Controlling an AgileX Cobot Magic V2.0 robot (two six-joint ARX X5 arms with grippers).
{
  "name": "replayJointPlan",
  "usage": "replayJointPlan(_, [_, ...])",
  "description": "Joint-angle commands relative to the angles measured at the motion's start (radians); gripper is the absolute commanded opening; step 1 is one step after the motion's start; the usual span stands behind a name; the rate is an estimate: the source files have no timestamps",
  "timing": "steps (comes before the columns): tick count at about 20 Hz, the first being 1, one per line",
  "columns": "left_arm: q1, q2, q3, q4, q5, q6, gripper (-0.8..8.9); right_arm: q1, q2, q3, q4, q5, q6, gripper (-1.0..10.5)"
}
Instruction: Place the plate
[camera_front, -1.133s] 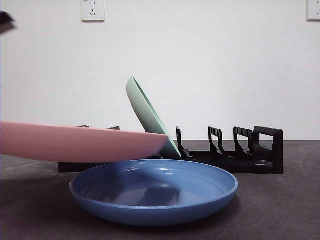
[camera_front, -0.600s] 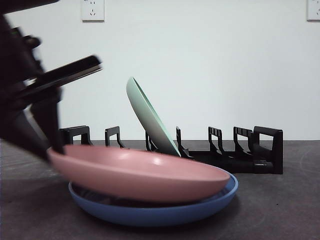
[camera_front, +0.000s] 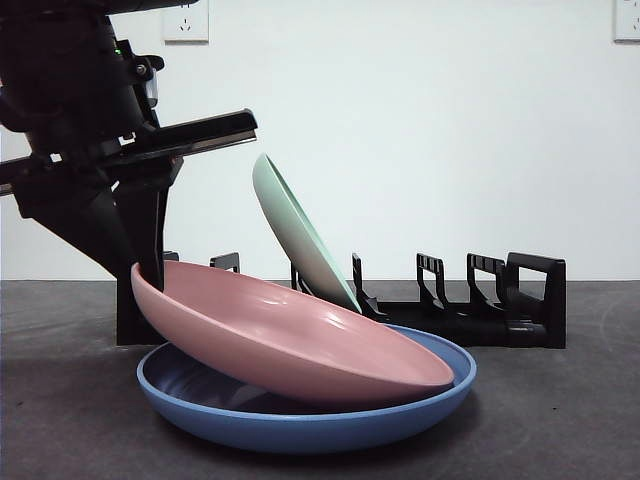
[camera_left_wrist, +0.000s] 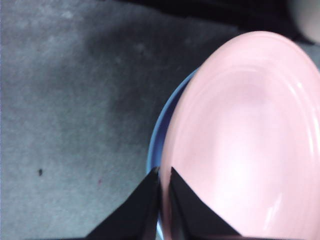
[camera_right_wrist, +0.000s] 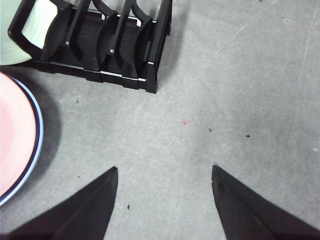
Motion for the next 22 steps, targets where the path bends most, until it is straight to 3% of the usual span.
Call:
replayJointPlan(1, [-0.015, 0.013, 0.023, 0.008, -0.006, 0.025, 0.23, 0.003, 0.004, 0.012, 0.004, 0.000, -0.008, 2.9])
replayJointPlan(10, [-0.025, 0.026, 0.023, -0.048, -0.008, 0.033, 0.37, 0.003, 0.004, 0.012, 0.003, 0.000, -0.008, 2.9])
replayJointPlan(11, [-0.025, 0.026, 0.023, -0.054, -0.008, 0.039, 0.75, 0.003, 0.004, 0.012, 0.003, 0.000, -0.008, 2.9])
replayJointPlan(13, [-0.025, 0.023, 0.023, -0.078, -0.008, 0.072, 2.63, 0.005, 0.004, 0.012, 0.003, -0.001, -0.008, 2.9])
replayJointPlan(17, [-0.006, -0.082, 0.023, -0.100, -0.032, 0.249, 2.88, 0.019, 0.005, 0.012, 0.003, -0.038, -0.008, 3.0])
replayJointPlan(22, [0.093, -0.405, 0.023, -0.164, -0.032, 0.436, 2.86, 0.025, 0.009, 0.012, 0.005, -0.124, -0.007, 3.0])
